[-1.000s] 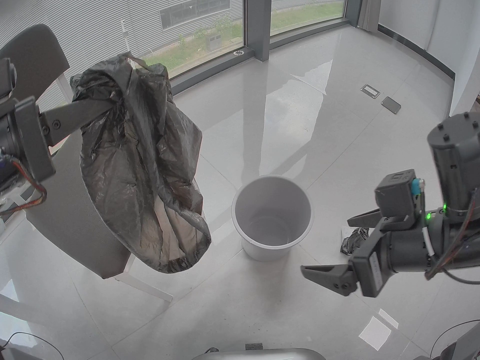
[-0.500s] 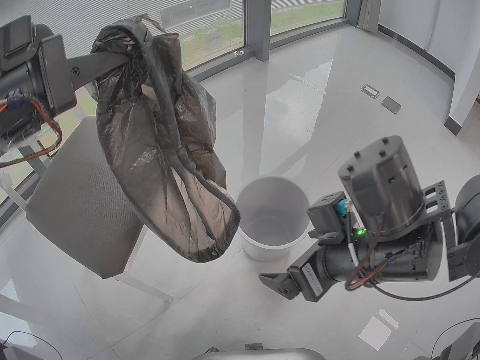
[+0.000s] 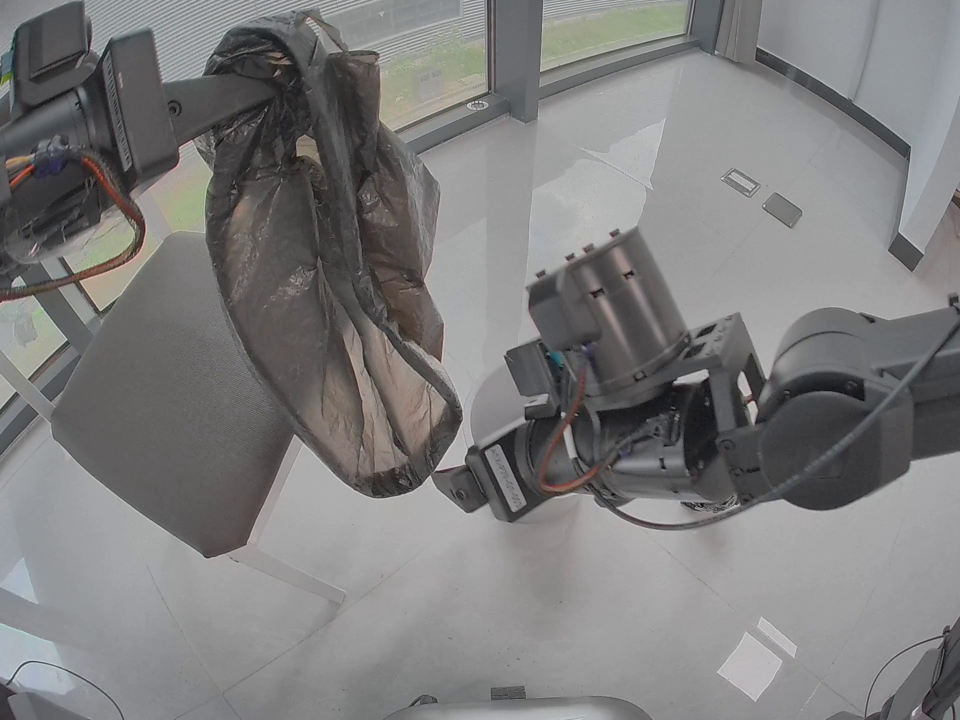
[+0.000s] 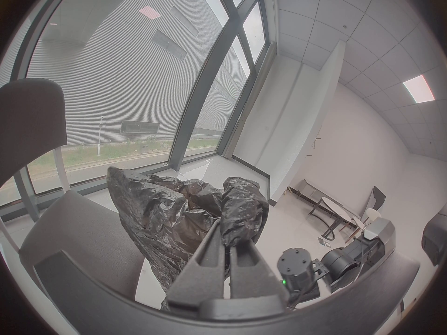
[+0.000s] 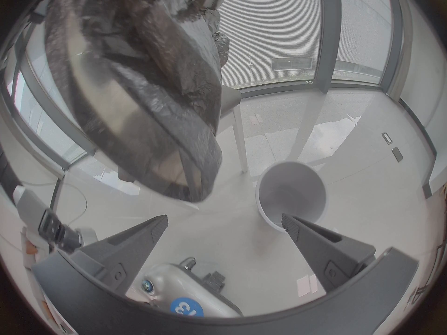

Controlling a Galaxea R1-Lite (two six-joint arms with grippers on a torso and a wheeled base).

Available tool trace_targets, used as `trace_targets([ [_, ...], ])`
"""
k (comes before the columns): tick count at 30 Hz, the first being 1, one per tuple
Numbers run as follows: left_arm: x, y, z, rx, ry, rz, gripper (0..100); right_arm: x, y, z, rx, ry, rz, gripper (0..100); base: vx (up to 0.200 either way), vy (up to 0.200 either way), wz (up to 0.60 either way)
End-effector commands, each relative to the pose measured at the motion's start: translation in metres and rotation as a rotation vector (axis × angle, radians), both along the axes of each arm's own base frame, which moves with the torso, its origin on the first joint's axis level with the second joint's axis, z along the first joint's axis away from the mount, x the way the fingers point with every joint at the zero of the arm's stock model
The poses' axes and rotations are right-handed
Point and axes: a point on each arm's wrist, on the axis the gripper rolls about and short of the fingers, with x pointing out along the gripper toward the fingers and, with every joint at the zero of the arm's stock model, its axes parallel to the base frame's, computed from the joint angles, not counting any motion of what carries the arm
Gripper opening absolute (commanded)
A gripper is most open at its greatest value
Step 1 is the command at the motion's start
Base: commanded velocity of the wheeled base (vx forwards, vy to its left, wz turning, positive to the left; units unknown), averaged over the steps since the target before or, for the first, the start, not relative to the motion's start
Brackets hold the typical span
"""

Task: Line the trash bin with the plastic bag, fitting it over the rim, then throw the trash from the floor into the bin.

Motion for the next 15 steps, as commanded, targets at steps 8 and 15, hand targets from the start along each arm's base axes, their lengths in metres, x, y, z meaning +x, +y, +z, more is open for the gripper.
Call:
trace_targets([
  [8,0.007,-0.008,0.004,-0.001,0.007,-0.007,0,0.033,0.035,-0.020,0.036,0.027,-0.077,100,0.000,0.000,0.00],
  [15,0.012,-0.014,0.010,-0.010,-0.003,-0.011,0,0.044,0.041,-0.023,0.051,0.026,-0.093,100,0.000,0.000,0.00],
])
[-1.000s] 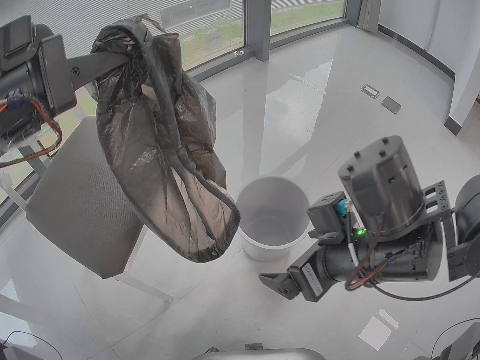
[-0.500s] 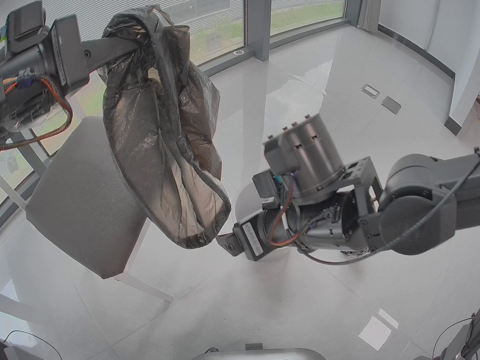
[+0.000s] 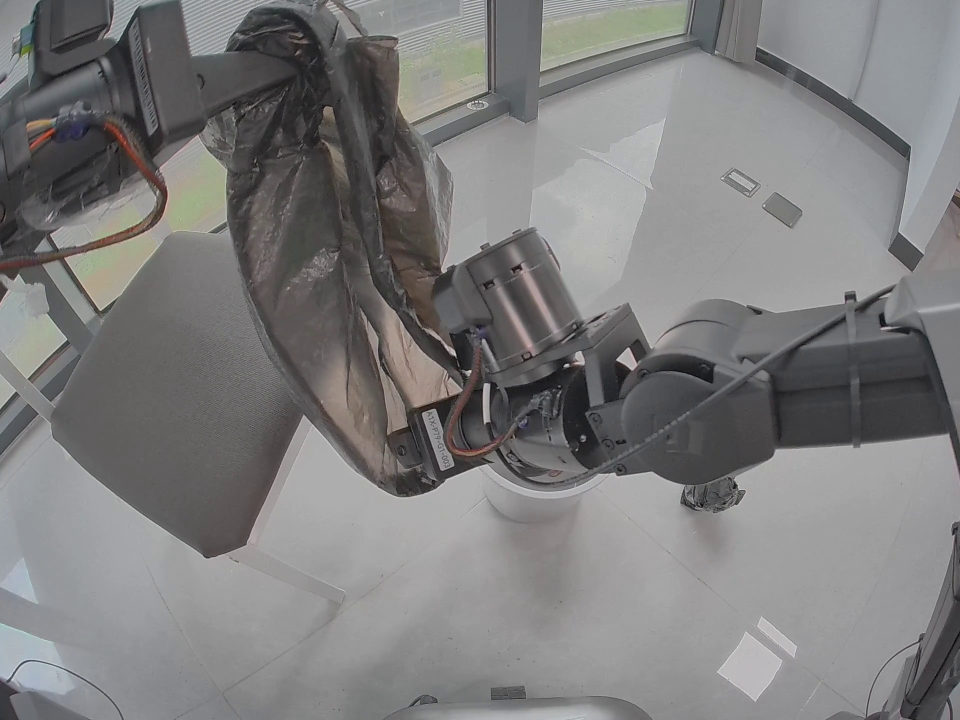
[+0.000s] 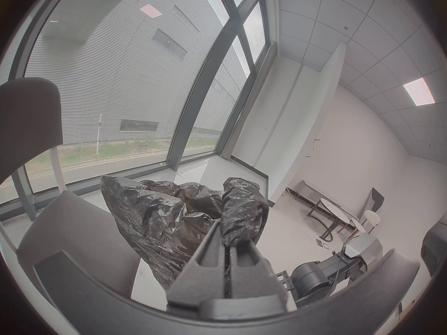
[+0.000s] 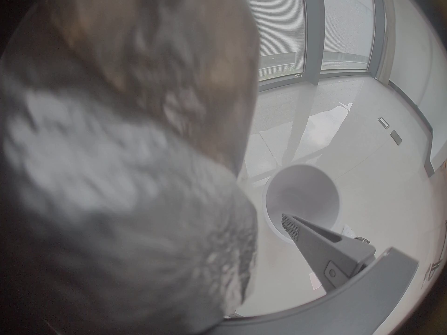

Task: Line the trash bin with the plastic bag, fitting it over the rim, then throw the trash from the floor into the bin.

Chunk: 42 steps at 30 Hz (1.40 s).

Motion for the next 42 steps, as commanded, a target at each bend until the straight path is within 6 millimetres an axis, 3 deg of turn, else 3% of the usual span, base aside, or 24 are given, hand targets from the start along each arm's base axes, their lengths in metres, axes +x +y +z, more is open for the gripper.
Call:
trace_targets([
  [1,0.005,-0.006,0.001,0.001,0.002,-0.007,0,0.008,0.006,-0.009,-0.004,0.009,-0.009,100,0.000,0.000,0.00],
  [18,0.008,-0.013,0.001,0.006,0.008,-0.021,0,0.028,0.013,-0.009,0.036,-0.012,-0.041,100,0.000,0.000,0.00],
  [19,0.008,-0.013,0.002,0.004,0.005,-0.021,0,0.028,0.013,-0.009,0.036,-0.012,-0.041,0,0.000,0.000,0.00],
  [28,0.014,-0.016,0.005,-0.002,0.001,-0.012,0,0.024,0.009,-0.009,-0.001,0.019,-0.045,0,0.000,0.000,0.00],
  [33,0.016,-0.017,0.004,0.000,0.008,-0.007,0,0.020,0.004,0.002,0.026,0.022,-0.064,0,0.000,0.000,0.00],
  [42,0.057,-0.026,-0.027,0.092,0.117,0.099,0,-0.009,-0.036,0.029,-0.010,0.043,-0.097,0,0.000,0.000,0.00],
])
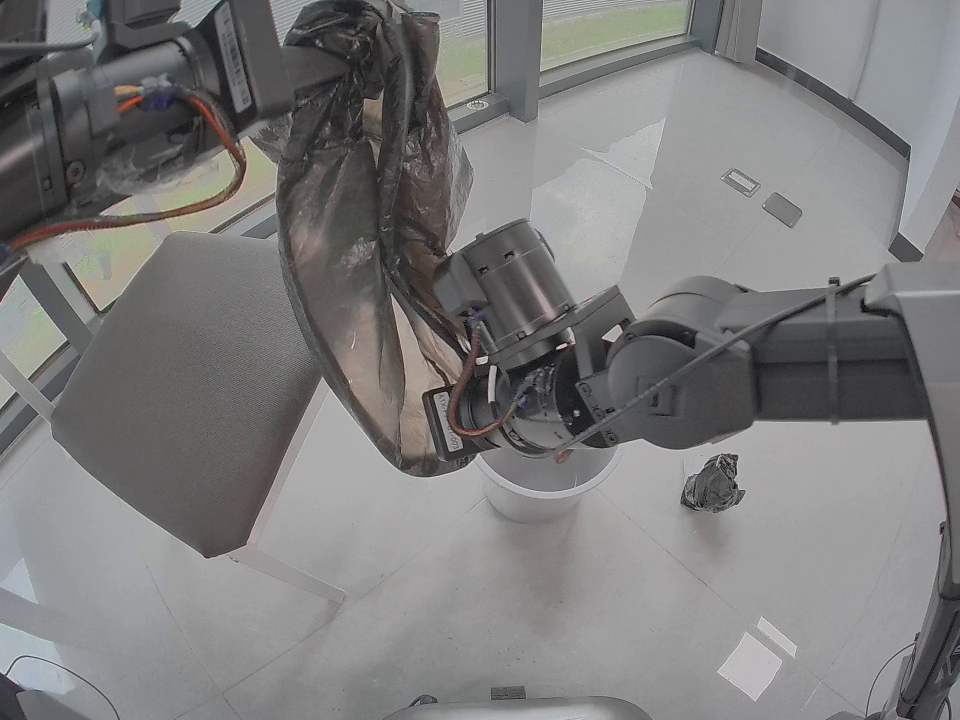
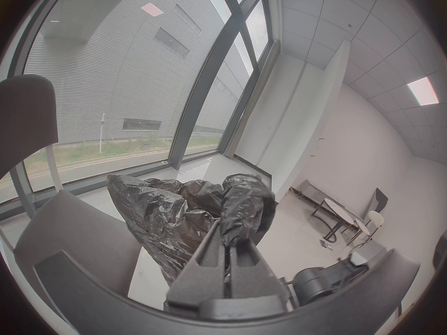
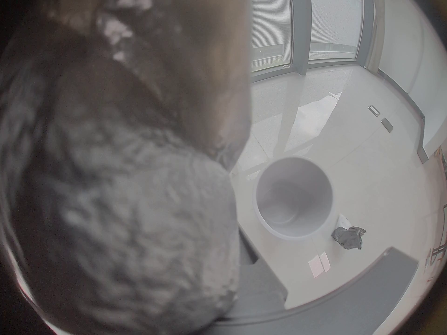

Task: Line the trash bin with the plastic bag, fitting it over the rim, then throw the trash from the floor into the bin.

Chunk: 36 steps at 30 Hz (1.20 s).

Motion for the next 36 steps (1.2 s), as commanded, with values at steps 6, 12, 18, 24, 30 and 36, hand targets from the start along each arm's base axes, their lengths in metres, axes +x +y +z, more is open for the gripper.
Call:
trace_targets([
  [6,0.062,-0.021,-0.042,0.122,0.141,0.090,0,-0.051,-0.077,0.021,-0.063,0.036,-0.043,0,0.000,0.000,0.00],
  [12,0.078,-0.032,-0.057,0.149,0.186,0.087,0,-0.060,-0.133,0.014,-0.144,0.058,-0.115,0,0.000,0.000,0.00],
  [18,0.093,-0.043,-0.075,0.183,0.232,0.085,0,-0.046,-0.169,0.018,-0.149,0.070,-0.126,0,0.000,0.000,0.00],
  [24,0.103,-0.049,-0.091,0.214,0.274,0.083,0,-0.035,-0.174,0.012,-0.155,0.088,-0.131,0,0.000,0.000,0.00],
  [30,0.110,-0.050,-0.102,0.233,0.313,0.046,0,-0.029,-0.168,-0.002,-0.189,0.126,-0.119,0,0.000,0.000,0.00],
  [36,0.113,-0.046,-0.109,0.276,0.363,0.059,0,-0.015,-0.159,-0.024,-0.233,0.172,-0.099,0,0.000,0.000,0.00],
])
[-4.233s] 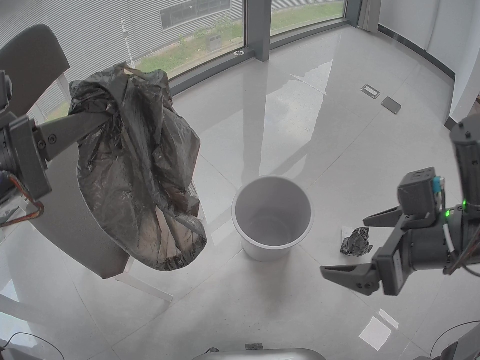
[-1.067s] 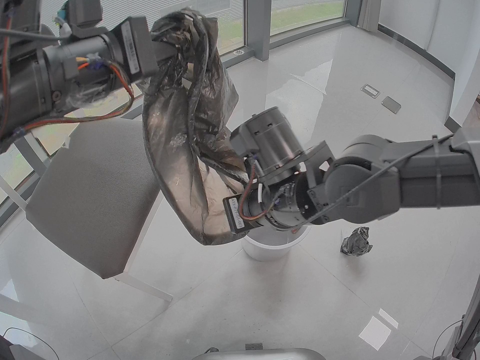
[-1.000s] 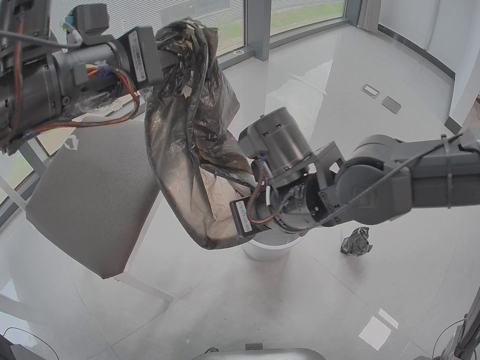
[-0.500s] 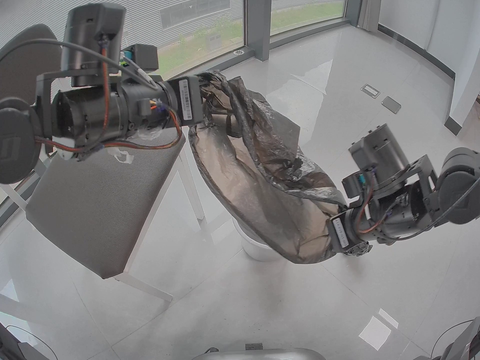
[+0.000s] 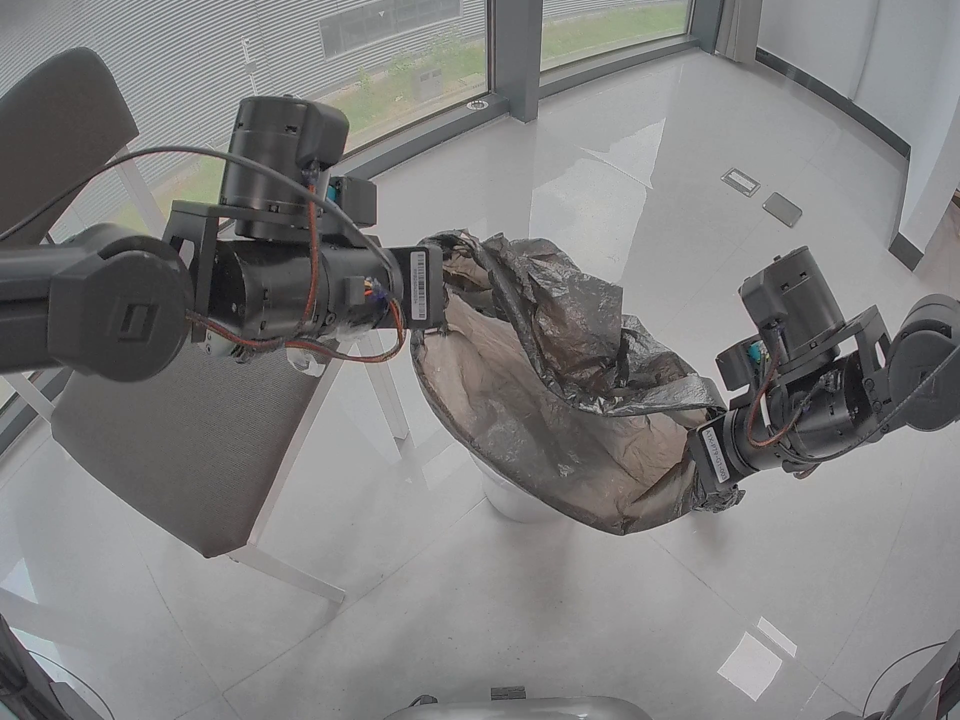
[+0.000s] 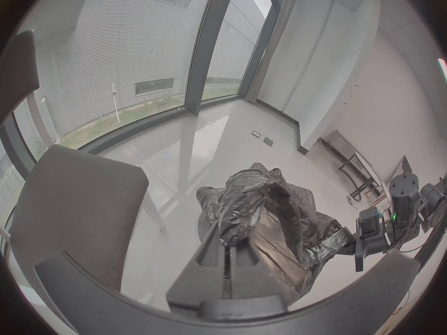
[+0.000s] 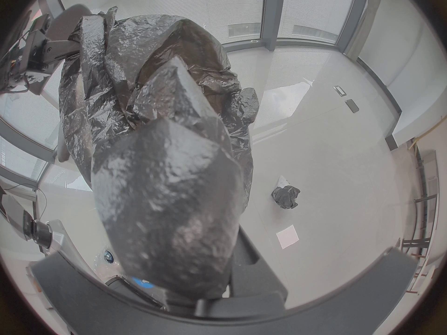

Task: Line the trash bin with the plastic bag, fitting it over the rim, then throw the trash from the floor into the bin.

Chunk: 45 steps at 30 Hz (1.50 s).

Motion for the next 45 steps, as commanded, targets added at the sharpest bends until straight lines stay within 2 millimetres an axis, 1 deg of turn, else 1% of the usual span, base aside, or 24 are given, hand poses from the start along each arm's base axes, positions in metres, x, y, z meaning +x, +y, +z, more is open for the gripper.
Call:
trace_targets([
  [1,0.005,0.000,-0.007,0.023,0.031,0.008,0,0.014,0.010,-0.022,-0.027,0.050,0.012,0,0.000,0.000,0.00],
  [4,0.010,-0.005,-0.017,0.042,0.058,0.005,0,0.026,0.016,-0.037,-0.019,0.070,0.021,0,0.000,0.000,0.00],
  [8,0.021,-0.014,-0.035,0.066,0.094,-0.001,0,0.042,0.018,-0.055,-0.052,0.089,0.035,0,0.000,0.000,0.00],
  [11,0.030,-0.021,-0.043,0.077,0.112,-0.004,0,0.054,0.017,-0.064,-0.057,0.102,0.054,0,0.000,0.000,0.00],
  [15,0.039,-0.031,-0.054,0.089,0.137,-0.019,0,0.061,0.013,-0.066,-0.038,0.118,0.065,0,0.000,0.000,0.00],
  [19,0.048,-0.045,-0.063,0.095,0.172,-0.062,0,0.063,0.003,-0.077,-0.064,0.156,0.049,0,0.000,0.000,0.00],
  [21,0.051,-0.049,-0.065,0.094,0.176,-0.067,0,0.063,0.000,-0.080,-0.073,0.162,0.052,0,0.000,0.000,0.00],
  [22,0.059,-0.057,-0.068,0.089,0.173,-0.073,0,0.065,-0.006,-0.083,-0.092,0.170,0.056,0,0.000,0.000,0.00],
  [25,0.068,-0.065,-0.074,0.085,0.171,-0.076,0,0.068,-0.013,-0.083,-0.096,0.173,0.044,0,0.000,0.000,0.00],
  [27,0.081,-0.075,-0.086,0.085,0.188,-0.076,0,0.072,-0.022,-0.086,-0.098,0.183,0.018,0,0.000,0.000,0.00],
  [29,0.089,-0.080,-0.096,0.081,0.201,-0.069,0,0.075,-0.029,-0.089,-0.102,0.194,0.001,0,0.000,0.000,0.00],
  [32,0.098,-0.091,-0.108,0.053,0.221,-0.057,0,0.079,-0.040,-0.090,-0.110,0.195,-0.016,0,0.000,0.000,0.00],
  [36,0.106,-0.105,-0.121,0.003,0.252,-0.033,0,0.081,-0.048,-0.089,-0.098,0.197,-0.033,0,0.000,0.000,0.00],
  [38,0.109,-0.106,-0.125,-0.005,0.262,-0.024,0,0.082,-0.049,-0.088,-0.093,0.193,-0.035,0,0.000,0.000,0.00],
  [40,0.115,-0.102,-0.130,-0.015,0.272,-0.001,0,0.085,-0.048,-0.087,-0.084,0.181,-0.036,0,0.000,0.000,0.00],
  [42,0.123,-0.092,-0.132,-0.028,0.278,0.037,0,0.091,-0.045,-0.087,-0.078,0.170,-0.033,0,0.000,0.000,0.00],
  [45,0.135,-0.075,-0.132,-0.038,0.278,0.084,0,0.105,-0.039,-0.082,-0.059,0.135,-0.016,0,0.000,0.000,0.00],
])
